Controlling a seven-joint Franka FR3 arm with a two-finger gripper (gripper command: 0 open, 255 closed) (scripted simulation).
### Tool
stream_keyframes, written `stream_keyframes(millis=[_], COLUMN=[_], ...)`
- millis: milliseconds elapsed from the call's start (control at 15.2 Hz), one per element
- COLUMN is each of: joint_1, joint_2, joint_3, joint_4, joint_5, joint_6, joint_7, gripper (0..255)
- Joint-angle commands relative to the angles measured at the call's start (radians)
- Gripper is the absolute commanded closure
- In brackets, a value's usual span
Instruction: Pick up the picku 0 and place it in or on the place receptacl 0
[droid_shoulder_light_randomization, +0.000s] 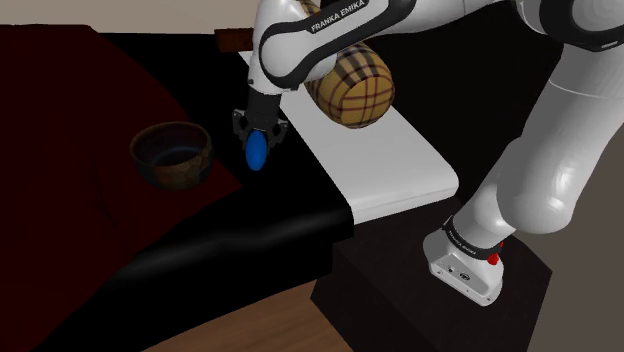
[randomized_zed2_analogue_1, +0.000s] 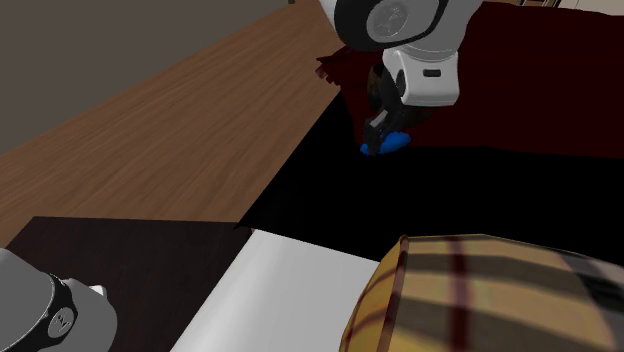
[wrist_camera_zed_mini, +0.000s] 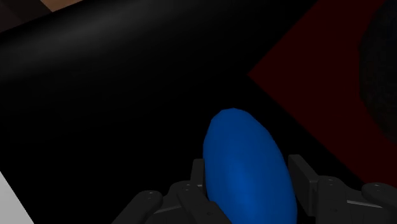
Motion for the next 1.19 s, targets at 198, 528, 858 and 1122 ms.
stream_keyframes(millis=[198, 528, 858, 1122], joint_1=[-0.002, -0.004, -0.006, -0.007], joint_2=[-0.03, -0.059, -0.084, -0.1], joint_3=[-0.001, -0.002, -0.003, -0.003], joint_4=[0.033, 0.065, 0.102, 0.136], joint_5=[-0.004, -0.007, -0.01, -0.012], joint_6=[-0.062, -0.122, -0.182, -0.232], joint_7=[0.014, 0.025, 0.037, 0.046], gripper=[255, 255, 255, 255])
